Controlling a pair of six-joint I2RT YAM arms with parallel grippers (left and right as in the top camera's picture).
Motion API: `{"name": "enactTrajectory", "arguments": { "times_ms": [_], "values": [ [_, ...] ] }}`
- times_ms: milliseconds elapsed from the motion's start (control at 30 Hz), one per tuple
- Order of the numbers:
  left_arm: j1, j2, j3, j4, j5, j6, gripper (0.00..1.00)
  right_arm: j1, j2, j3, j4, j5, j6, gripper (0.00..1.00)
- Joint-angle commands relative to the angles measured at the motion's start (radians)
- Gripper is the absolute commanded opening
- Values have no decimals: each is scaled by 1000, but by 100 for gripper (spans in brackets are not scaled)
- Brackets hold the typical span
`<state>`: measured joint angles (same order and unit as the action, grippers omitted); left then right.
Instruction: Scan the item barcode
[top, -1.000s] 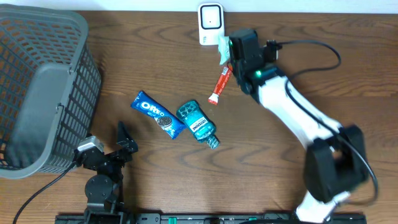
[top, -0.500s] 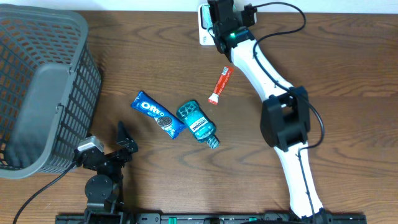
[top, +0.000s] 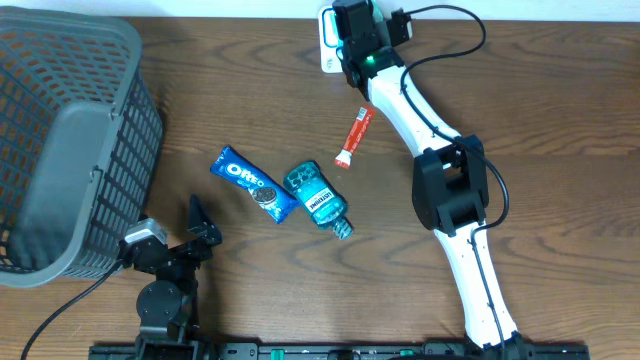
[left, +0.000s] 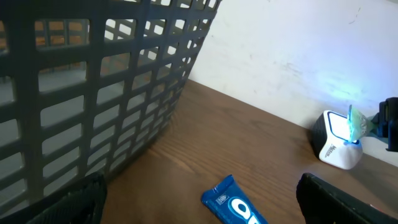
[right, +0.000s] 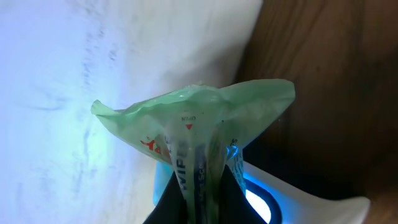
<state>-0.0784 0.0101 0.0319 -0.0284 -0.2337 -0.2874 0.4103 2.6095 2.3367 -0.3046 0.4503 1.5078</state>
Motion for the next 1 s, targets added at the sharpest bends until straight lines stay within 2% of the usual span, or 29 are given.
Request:
{"name": "enactTrajectory", "arguments": {
  "times_ms": [0, 333, 400, 500, 733, 967],
  "values": [
    [5, -6, -28, -19, 2, 6, 98, -4, 1, 27, 14, 76, -35, 2],
    [5, -6, -28, -19, 2, 6, 98, 19, 1, 38, 21, 158, -115, 2],
    [5, -6, -28, -19, 2, 6, 98, 19, -1, 74, -36, 158, -153, 2],
    [5, -6, -28, -19, 2, 6, 98, 19, -7, 183, -253, 167, -152, 2],
    [5, -6, -28, -19, 2, 6, 98, -10, -66, 480, -941, 370, -151, 2],
    [5, -6, -28, -19, 2, 6, 98, -135, -94, 522, -1390, 412, -99, 2]
  ]
}}
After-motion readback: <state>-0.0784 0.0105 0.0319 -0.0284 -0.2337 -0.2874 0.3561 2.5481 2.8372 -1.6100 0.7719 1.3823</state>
